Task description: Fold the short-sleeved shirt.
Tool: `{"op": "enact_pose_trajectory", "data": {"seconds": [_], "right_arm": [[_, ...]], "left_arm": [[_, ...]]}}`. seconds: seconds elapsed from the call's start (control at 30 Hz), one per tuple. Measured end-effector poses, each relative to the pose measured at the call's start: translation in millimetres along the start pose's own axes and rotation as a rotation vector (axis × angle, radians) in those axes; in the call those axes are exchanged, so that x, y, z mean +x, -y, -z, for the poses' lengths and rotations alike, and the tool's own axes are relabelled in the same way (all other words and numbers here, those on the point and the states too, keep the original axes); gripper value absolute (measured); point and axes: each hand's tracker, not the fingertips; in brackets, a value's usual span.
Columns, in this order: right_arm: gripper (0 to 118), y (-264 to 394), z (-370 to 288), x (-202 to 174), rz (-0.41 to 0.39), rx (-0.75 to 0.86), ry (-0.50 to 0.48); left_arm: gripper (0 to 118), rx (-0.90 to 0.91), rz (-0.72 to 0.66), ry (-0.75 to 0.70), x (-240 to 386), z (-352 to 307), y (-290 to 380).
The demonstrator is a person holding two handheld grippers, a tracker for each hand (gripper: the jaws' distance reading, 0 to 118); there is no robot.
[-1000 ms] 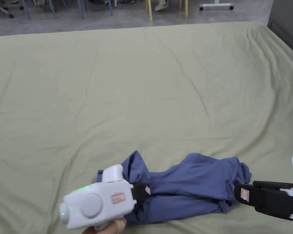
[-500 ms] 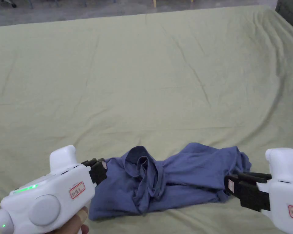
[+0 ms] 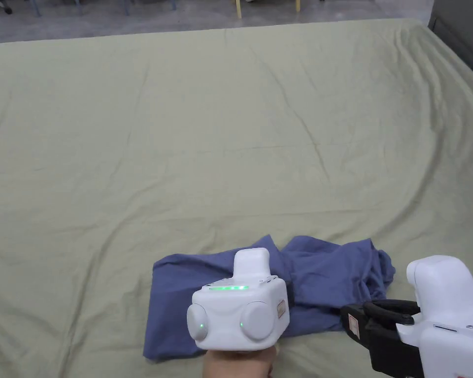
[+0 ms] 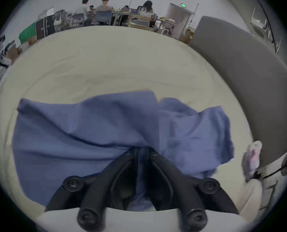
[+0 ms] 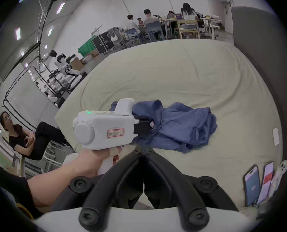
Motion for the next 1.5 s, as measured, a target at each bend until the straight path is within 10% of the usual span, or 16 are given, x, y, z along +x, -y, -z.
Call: {"op": "enact_pose_trajectory", "data": {"seconds": [0.27, 0.3, 0.33, 0.37, 0.63, 0.7, 0.73, 0.87, 1.17, 1.3, 1.5], "right_arm": [[2, -1.8, -2.9, -8.6, 0.001, 0.022, -0.011], [2, -1.7, -2.0, -9.8, 0.002, 0.022, -0.024], [2, -1.5, -0.5, -10.8, 0.004, 0.019, -0.042], [2, -1.3, 1.6, -11.6, 0.005, 0.014, -0.063], [2, -0.4, 12.2, -20.5, 0.013, -0.011, -0.128], [2, -0.9, 14.3, -22.1, 0.023, -0.023, -0.16], [2, -1.1, 15.2, -22.8, 0.026, -0.024, -0.169], [2, -2.0, 16.7, -27.6, 0.022, -0.033, -0.175], [2, -3.6, 15.9, -33.1, -0.015, -0.035, -0.173], [2, -2.8, 20.0, -35.5, -0.015, -0.048, -0.172], [2, -3.2, 15.7, -31.4, 0.007, -0.039, -0.168]], "left_arm": [[9, 0.147, -0.304, 0.357, -89.5, -95.5, -11.3], [20, 0.18, -0.325, 0.433, -113.9, -108.9, -11.8], [82, 0.185, -0.324, 0.511, -140.9, -119.7, -13.5], [118, 0.148, -0.33, 0.526, -166.4, -125.0, -16.2], [118, 0.043, -0.455, 0.357, -245.8, -77.6, -15.3], [95, -0.02, -0.453, 0.441, -221.5, -56.8, -7.4], [65, -0.039, -0.466, 0.461, -210.8, -48.8, -4.4], [28, 0.046, -0.428, 0.355, -238.8, -35.0, 2.7], [26, 0.085, -0.56, 0.215, -298.3, -136.8, -5.2], [26, 0.117, -0.471, -0.014, -282.3, -169.1, -11.9], [26, 0.15, -0.513, 0.043, -220.8, -177.1, -26.4]]}}
